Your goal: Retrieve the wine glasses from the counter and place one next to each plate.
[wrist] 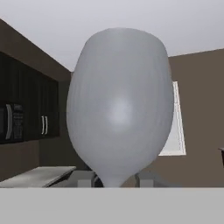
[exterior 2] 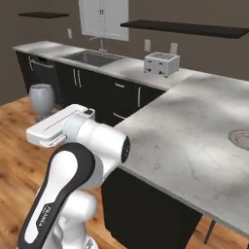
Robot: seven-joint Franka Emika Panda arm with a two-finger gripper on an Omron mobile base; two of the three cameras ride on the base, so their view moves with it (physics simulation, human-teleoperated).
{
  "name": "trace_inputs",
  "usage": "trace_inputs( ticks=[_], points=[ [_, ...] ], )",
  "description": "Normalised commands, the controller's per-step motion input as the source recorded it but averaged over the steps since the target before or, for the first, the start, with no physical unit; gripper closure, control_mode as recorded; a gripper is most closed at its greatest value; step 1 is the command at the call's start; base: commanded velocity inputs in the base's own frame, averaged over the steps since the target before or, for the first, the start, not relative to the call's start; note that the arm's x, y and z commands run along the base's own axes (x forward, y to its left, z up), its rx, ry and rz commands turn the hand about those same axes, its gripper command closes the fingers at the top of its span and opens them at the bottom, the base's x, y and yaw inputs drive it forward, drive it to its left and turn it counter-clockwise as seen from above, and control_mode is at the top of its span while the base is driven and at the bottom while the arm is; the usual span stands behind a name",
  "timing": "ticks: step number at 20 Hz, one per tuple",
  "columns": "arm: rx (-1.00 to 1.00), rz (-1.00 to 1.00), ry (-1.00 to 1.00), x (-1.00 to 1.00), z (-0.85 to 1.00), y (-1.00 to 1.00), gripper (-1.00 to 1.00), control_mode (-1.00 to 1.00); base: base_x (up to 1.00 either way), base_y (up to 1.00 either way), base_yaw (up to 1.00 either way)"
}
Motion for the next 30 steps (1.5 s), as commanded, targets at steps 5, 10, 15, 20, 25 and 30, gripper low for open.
trace_inputs(
  ticks=[5,10,15,20,25,30],
  points=[
    [0.00,0.00,0.00,0.00,0.00,0.00,1.00,1.00,-0.71,-0.84,-0.35],
    [0.00,0.00,0.00,0.00,0.00,0.00,1.00,1.00,-0.36,-1.00,-0.34],
    [0.00,0.00,0.00,0.00,0.00,0.00,1.00,1.00,-0.02,-1.00,-0.19],
    [0.00,0.00,0.00,0.00,0.00,0.00,1.00,1.00,0.39,-0.98,0.13],
    [0.00,0.00,0.00,0.00,0.00,0.00,1.00,1.00,0.63,-0.83,0.37],
    [0.00,0.00,0.00,0.00,0.00,0.00,1.00,1.00,0.48,-0.98,0.32]
  ],
)
